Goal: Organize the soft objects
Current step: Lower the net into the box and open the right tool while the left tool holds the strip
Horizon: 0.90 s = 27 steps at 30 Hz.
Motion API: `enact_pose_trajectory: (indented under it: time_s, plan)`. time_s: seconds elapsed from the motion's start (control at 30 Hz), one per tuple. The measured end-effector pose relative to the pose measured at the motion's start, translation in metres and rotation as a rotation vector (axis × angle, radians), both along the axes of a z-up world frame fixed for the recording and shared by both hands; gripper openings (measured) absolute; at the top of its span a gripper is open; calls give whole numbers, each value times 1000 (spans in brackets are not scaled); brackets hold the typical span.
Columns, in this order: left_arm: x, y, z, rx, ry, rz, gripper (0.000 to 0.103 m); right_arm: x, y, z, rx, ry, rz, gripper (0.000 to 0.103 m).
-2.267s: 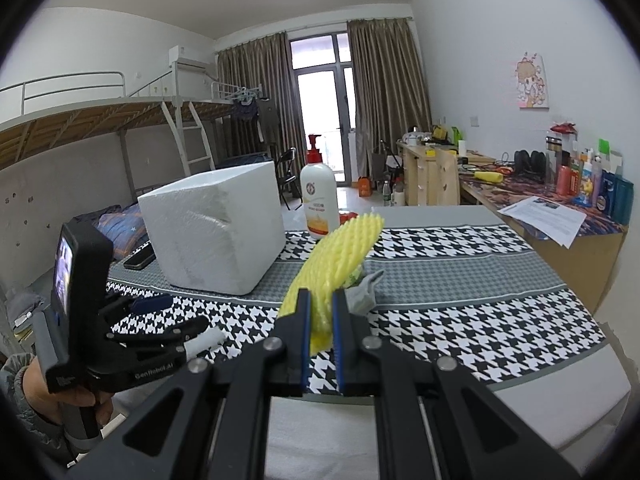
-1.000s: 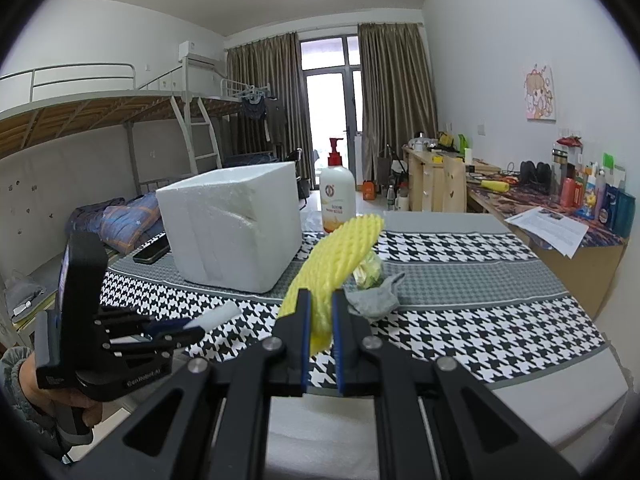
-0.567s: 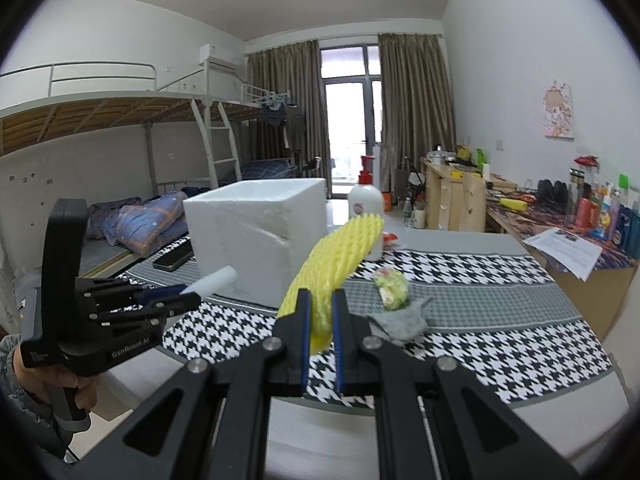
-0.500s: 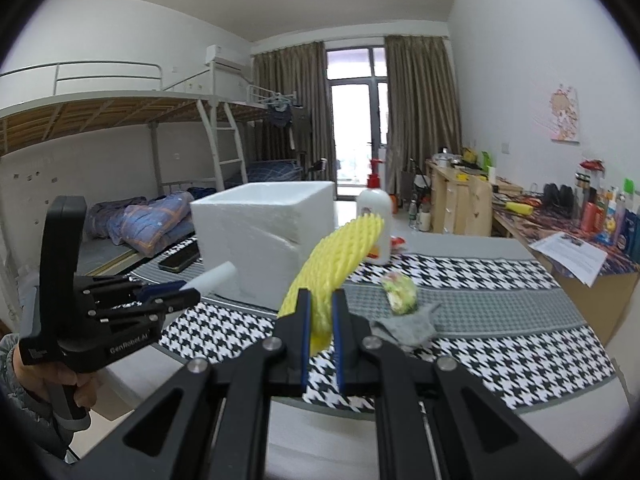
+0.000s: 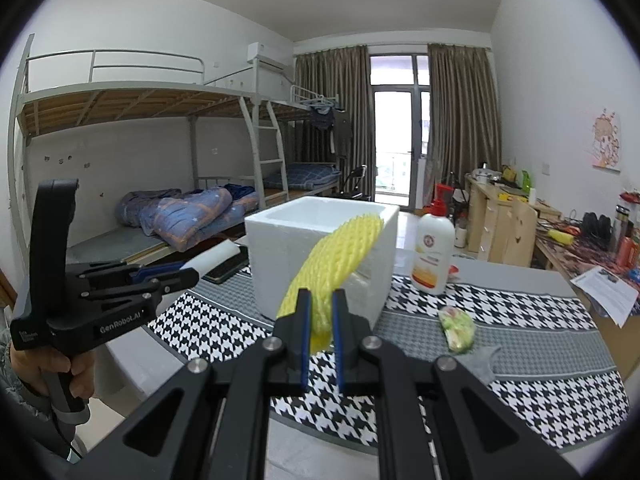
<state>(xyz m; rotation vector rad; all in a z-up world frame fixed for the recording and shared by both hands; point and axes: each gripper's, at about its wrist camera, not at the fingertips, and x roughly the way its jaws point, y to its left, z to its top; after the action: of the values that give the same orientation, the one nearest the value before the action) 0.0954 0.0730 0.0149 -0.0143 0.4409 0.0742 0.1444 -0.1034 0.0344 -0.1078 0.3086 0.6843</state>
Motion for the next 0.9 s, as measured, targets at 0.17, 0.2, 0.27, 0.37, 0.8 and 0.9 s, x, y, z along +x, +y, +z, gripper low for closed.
enact_pose_trajectory:
  time_s: [0.17, 0.2, 0.27, 0.37, 0.8, 0.9]
  plan:
    - [1, 8, 8, -15, -20, 5, 16, 3, 9, 4, -4, -3, 12, 12]
    - [2, 9, 10, -16, -25, 6, 16, 5, 10, 5, -3, -4, 14, 12]
    - [2, 13, 13, -17, -35, 6, 16, 7, 13, 8, -3, -4, 14, 12]
    - [3, 14, 19, -17, -51, 9, 16, 12, 15, 11, -2, -8, 12, 12]
    - [21, 23, 40, 5, -90, 18, 16, 38, 26, 28, -3, -22, -4, 12]
    - [25, 23, 41, 5, -96, 14, 16, 43, 30, 32, -6, -26, -12, 12]
